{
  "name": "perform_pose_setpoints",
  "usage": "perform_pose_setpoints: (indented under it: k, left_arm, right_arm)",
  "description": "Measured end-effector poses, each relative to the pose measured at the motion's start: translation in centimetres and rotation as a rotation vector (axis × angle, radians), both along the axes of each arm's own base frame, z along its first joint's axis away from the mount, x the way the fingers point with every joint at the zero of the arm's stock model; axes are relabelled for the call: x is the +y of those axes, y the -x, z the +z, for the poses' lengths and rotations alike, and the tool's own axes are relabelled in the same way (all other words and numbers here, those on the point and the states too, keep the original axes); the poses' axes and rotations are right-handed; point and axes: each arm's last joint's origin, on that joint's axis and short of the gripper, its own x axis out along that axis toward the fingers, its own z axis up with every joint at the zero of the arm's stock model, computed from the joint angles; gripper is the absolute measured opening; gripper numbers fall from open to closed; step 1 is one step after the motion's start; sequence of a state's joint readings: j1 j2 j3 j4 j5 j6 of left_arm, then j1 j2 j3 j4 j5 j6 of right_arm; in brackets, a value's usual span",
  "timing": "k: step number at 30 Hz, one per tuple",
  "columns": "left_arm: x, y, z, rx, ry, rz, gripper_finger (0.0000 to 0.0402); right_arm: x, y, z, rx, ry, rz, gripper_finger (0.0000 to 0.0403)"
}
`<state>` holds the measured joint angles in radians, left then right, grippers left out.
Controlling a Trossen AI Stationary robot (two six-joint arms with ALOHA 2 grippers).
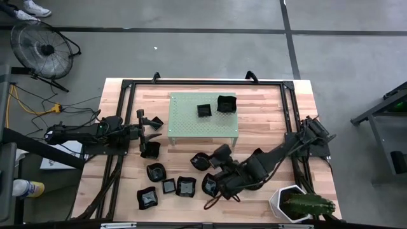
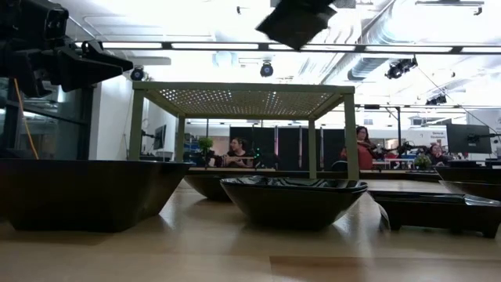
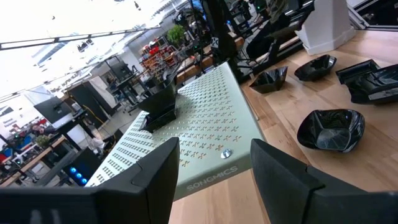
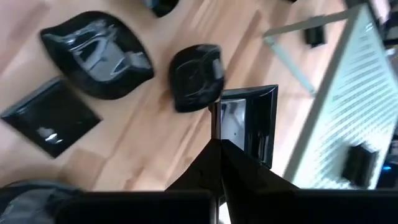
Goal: Pick & Place Mini shaped plates
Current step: Stack the square plate on top of the other square plate on the shelf
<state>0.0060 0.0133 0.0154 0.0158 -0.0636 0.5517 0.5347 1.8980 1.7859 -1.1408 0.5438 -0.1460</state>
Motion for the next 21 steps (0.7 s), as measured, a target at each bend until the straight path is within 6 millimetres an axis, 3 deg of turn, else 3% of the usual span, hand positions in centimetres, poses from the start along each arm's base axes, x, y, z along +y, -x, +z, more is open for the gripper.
perform_pose_setpoints:
  k: [13, 21]
  left_arm:
    - [0.0, 0.0, 0.0, 0.0, 0.0, 0.001, 0.0193]
    - [0.0, 0.0, 0.0, 0.0, 0.0, 0.0, 0.0193]
  right_arm:
    - [-3.0, -3.6, 0.9, -0.134, 0.044, 0.101, 0.0]
    - [-6.6, -5.7, 1.4, -0.17, 0.087, 0.113, 0.0]
